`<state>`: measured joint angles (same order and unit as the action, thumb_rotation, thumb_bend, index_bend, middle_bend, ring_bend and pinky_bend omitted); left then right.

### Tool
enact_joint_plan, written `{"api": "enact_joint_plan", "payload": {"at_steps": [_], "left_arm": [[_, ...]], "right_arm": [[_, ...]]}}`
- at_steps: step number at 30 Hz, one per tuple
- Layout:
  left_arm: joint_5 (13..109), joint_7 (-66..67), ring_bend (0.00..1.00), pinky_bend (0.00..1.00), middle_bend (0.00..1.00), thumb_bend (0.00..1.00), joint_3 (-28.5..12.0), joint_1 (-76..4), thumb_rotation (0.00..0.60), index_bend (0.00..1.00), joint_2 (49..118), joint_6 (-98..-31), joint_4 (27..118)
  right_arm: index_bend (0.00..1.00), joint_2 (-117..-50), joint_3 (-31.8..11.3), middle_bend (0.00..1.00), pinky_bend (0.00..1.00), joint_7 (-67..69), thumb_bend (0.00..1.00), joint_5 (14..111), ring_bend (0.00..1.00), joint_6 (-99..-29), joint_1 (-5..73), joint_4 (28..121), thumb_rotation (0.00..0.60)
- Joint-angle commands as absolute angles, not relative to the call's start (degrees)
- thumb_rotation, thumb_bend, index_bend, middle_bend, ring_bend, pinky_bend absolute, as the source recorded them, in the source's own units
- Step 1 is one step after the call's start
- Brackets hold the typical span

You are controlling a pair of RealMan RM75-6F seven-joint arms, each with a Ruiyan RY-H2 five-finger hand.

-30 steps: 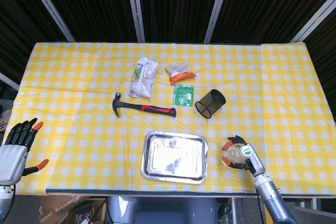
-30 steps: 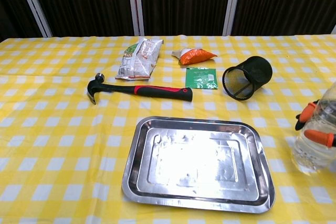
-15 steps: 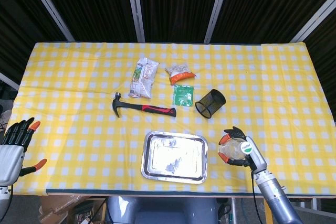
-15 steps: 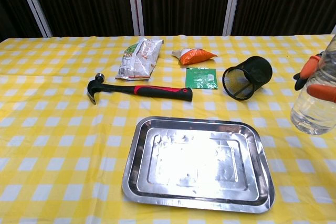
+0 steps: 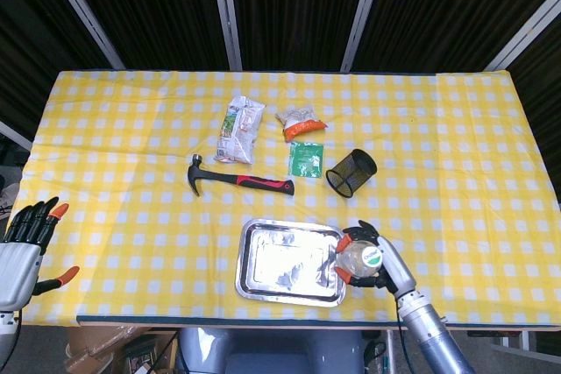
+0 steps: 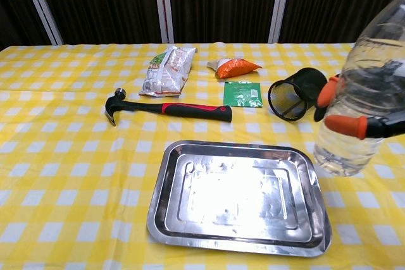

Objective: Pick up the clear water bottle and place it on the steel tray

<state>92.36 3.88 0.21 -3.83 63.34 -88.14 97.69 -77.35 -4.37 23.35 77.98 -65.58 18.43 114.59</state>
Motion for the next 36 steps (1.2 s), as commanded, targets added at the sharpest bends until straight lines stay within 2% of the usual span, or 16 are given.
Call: {"api": "enact_joint_plan", "payload": {"at_steps": [1,8,14,18,27,31,36], "left_arm": [[92.1,3.6,0.0,0.0,0.0,0.16,0.1,-3.9,0.6,0.05,63.2,-87.9,97.5],[91.1,2.2,0.0,0.0,0.0,0.16,-0.3,-4.4,0.6,0.05,62.9,-87.0,97.1],[91.2,1.8,0.0,0.0,0.0,0.16,-0.2,-4.4,0.6,0.05,62.7,-87.0,97.2],[91.3,1.5,0.0,0.0,0.0,0.16,0.0,-4.3,0.6,0.05,62.6,-87.0,97.2],[91.2,1.5,0.0,0.0,0.0,0.16,0.0,-4.3,0.6,0.05,62.5,-87.0,97.3],[91.1,1.8,0.0,0.0,0.0,0.16,0.0,-4.3,0.6,0.05,62.6,-86.9,97.3],[91.0,1.5,0.0,0.0,0.0,0.16,-0.1,-4.1,0.6,0.05,62.5,-87.3,97.4]], "right_arm": [[0.74,-81.7,-5.7,0.59,0.0,19.0,0.61,74.7,0.23,-64.6,20.1,115.7,0.6],[0.75,-82.5,-7.4,0.61,0.0,11.3,0.64,71.3,0.23,-65.5,21.2,119.5,0.6],[0.76,-77.1,-9.2,0.62,0.0,1.2,0.68,68.1,0.24,-66.0,23.0,129.1,0.6],[0.77,-72.9,-12.3,0.63,0.0,-3.5,0.71,65.6,0.24,-66.1,25.0,135.0,0.6],[0.78,-63.8,-21.3,0.64,0.0,2.3,0.73,66.1,0.24,-63.1,28.6,135.0,0.6],[0.78,-60.1,-22.4,0.64,0.0,6.6,0.73,64.6,0.24,-60.7,28.5,135.0,0.6],[0.78,-55.8,-21.0,0.64,0.0,11.7,0.73,62.5,0.24,-57.1,27.4,135.0,0.6]]}}
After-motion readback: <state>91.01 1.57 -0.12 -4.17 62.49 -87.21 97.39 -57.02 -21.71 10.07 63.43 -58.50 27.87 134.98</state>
